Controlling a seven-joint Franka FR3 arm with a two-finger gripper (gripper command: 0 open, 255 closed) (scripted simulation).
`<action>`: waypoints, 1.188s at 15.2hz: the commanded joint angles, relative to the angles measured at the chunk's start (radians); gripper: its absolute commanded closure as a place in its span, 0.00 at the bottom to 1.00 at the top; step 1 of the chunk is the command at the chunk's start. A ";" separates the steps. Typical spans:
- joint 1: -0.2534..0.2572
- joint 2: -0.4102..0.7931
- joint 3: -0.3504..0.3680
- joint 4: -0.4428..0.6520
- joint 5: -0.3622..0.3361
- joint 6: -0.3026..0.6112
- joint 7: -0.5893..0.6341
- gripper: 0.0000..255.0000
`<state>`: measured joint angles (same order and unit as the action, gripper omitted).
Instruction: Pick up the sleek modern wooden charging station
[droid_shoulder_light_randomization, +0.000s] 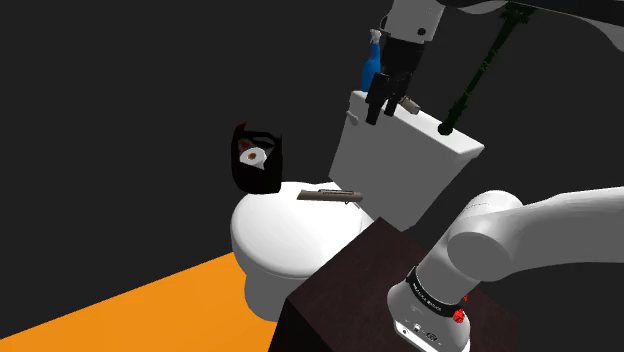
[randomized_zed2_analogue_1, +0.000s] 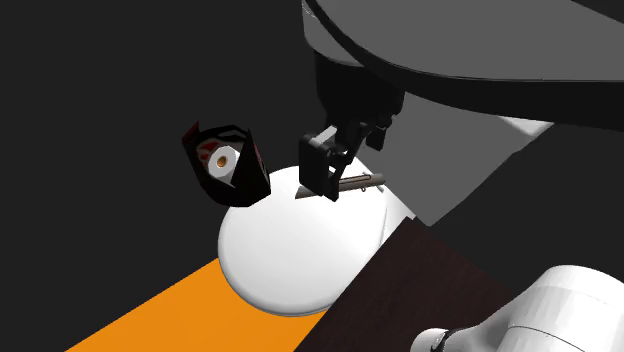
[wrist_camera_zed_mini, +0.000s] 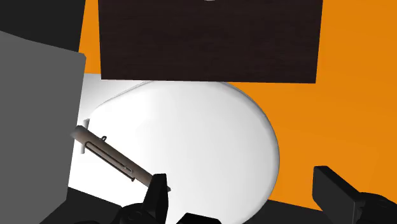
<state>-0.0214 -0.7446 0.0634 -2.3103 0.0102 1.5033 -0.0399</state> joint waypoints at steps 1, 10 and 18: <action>0.000 0.000 0.000 0.000 0.000 0.000 0.000 0.00; 0.004 -0.031 -0.105 -0.299 -0.123 0.322 -0.225 0.00; -0.024 0.097 -0.223 -0.463 -0.252 0.675 -0.411 0.00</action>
<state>-0.0393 -0.6753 -0.1395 -2.7576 -0.2215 2.1227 -0.4225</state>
